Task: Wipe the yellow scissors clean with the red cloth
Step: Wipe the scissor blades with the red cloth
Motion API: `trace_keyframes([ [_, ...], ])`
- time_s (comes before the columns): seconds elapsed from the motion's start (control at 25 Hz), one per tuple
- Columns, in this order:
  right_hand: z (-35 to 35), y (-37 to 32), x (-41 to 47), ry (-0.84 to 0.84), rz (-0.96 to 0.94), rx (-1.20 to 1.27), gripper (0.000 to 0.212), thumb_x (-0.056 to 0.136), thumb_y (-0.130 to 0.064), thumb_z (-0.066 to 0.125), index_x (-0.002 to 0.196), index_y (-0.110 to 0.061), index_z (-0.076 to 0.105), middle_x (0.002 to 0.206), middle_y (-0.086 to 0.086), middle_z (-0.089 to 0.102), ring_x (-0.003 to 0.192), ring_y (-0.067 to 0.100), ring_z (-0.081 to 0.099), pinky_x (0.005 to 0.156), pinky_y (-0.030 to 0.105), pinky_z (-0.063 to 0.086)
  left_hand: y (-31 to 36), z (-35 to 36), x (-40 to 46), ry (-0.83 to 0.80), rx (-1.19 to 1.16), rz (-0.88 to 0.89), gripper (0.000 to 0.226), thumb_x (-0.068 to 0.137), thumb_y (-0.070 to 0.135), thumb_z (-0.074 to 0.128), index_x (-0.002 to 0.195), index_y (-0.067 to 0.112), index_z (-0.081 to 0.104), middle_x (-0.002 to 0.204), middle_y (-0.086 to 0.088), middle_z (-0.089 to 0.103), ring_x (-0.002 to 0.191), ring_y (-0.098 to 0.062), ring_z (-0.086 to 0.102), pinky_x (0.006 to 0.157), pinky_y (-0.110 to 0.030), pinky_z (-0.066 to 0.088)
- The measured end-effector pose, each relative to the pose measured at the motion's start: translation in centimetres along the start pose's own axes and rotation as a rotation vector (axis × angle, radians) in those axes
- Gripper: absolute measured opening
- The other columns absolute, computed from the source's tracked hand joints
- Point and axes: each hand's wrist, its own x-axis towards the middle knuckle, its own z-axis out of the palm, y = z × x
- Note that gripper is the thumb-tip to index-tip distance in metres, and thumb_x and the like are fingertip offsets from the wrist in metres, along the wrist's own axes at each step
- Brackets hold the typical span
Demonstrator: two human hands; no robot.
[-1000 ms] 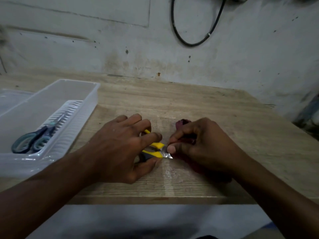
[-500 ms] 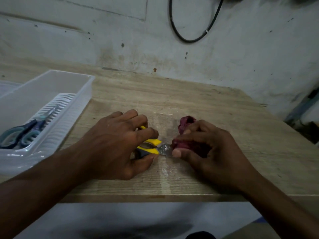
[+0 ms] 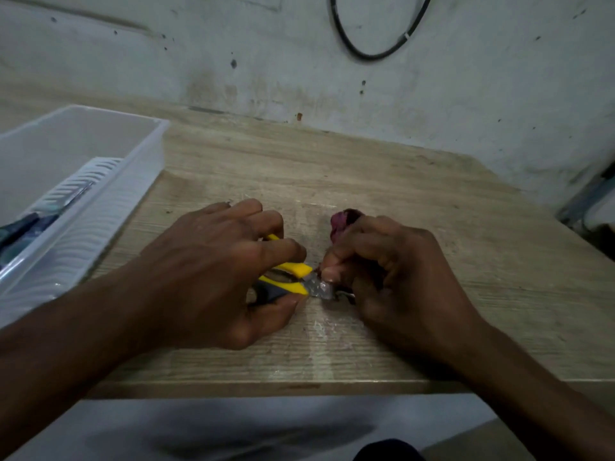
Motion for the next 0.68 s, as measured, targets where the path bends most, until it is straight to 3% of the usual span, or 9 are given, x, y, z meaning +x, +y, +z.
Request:
trace_keyframes([
  [0.16, -0.8, -0.5, -1.3, -0.073, -0.063, 0.031, 0.013, 0.081, -0.019, 0.071, 0.085, -0.030, 0.078, 0.089, -0.017, 0.071, 0.086, 0.004, 0.064, 0.070, 0.032, 0.054, 0.0, 0.3, 0.0, 0.003, -0.025, 0.008, 0.044, 0.084, 0.061, 0.059, 0.114, 0.032, 0.072, 0.097, 0.005, 0.063, 0.085, -0.020, 0.058, 0.069, -0.037, 0.051],
  [0.32, 0.2, -0.7, 0.4, -0.030, -0.025, -0.016, 0.022, 0.079, -0.009, 0.079, 0.084, -0.030, 0.078, 0.087, -0.014, 0.072, 0.084, 0.005, 0.061, 0.071, 0.036, 0.053, -0.1, 0.2, 0.0, 0.009, -0.031, 0.000, 0.047, 0.085, 0.062, 0.057, 0.116, 0.030, 0.072, 0.096, 0.004, 0.063, 0.083, -0.020, 0.057, 0.066, -0.038, 0.051],
  [0.44, 0.1, -0.8, -1.4, -0.046, -0.063, -0.057, 0.016, 0.080, -0.017, 0.079, 0.086, -0.032, 0.079, 0.093, -0.016, 0.072, 0.087, 0.008, 0.060, 0.070, 0.036, 0.053, 0.0, 0.3, 0.0, 0.003, -0.020, -0.027, 0.049, 0.084, 0.066, 0.053, 0.117, 0.034, 0.071, 0.098, 0.006, 0.063, 0.085, -0.019, 0.058, 0.069, -0.034, 0.050],
  [0.52, -0.3, -0.2, -2.3, -0.001, -0.028, -0.125, 0.011, 0.084, -0.033, 0.071, 0.090, -0.034, 0.080, 0.100, -0.020, 0.071, 0.090, 0.011, 0.057, 0.069, 0.037, 0.052, 0.0, 0.4, -0.1, 0.010, -0.008, -0.041, 0.049, 0.083, 0.066, 0.051, 0.115, 0.035, 0.071, 0.098, 0.007, 0.064, 0.087, -0.019, 0.059, 0.070, -0.033, 0.050],
  [0.68, -0.5, -0.4, -3.5, -0.007, 0.021, -0.268, 0.035, 0.090, -0.048, 0.061, 0.118, -0.037, 0.077, 0.135, -0.022, 0.066, 0.115, 0.023, 0.058, 0.087, 0.049, 0.054, 0.1, 0.2, -0.2, 0.027, -0.004, -0.049, 0.048, 0.082, 0.065, 0.052, 0.114, 0.034, 0.071, 0.096, 0.008, 0.064, 0.086, -0.020, 0.059, 0.071, -0.034, 0.049],
])
